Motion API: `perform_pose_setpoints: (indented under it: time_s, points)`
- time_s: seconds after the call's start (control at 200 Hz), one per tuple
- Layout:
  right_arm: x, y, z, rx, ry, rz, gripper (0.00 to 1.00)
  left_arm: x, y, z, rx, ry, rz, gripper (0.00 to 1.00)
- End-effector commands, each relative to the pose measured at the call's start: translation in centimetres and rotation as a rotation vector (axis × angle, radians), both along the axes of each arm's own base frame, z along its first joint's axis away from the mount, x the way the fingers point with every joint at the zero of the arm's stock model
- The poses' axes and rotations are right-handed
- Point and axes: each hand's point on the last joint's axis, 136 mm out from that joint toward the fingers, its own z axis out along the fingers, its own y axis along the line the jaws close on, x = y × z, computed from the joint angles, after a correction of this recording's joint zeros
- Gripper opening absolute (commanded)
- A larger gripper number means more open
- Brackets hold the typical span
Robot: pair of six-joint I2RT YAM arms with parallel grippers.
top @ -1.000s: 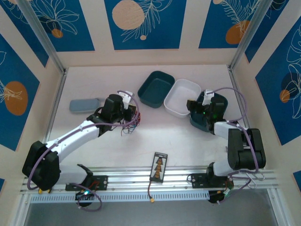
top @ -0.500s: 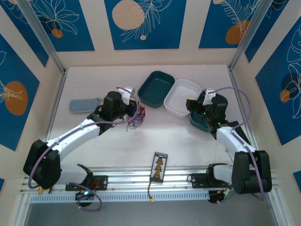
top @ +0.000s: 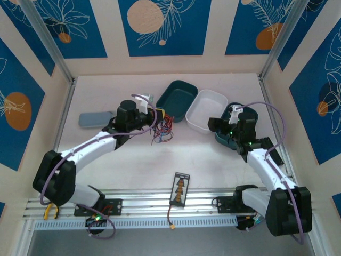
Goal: Untangle the cables
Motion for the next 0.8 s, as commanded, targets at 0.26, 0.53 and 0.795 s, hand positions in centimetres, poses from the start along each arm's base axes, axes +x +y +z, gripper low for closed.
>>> perform_pose_setpoints:
  time_s: [0.26, 0.53, 0.795]
  points:
    - [-3.3, 8.1, 4.0, 0.230, 0.060, 0.265, 0.96, 0.2, -1.3, 3.0, -0.103, -0.050, -0.066, 0.00]
    - [-4.7, 13.2, 5.8, 0.311, 0.102, 0.390, 0.85, 0.1, -1.4, 2.2, -0.081, -0.040, -0.074, 0.00]
    - [-4.5, 18.3, 5.6, 0.284, 0.199, 0.458, 0.82, 0.6, -1.4, 1.1, -0.063, -0.016, -0.057, 0.00]
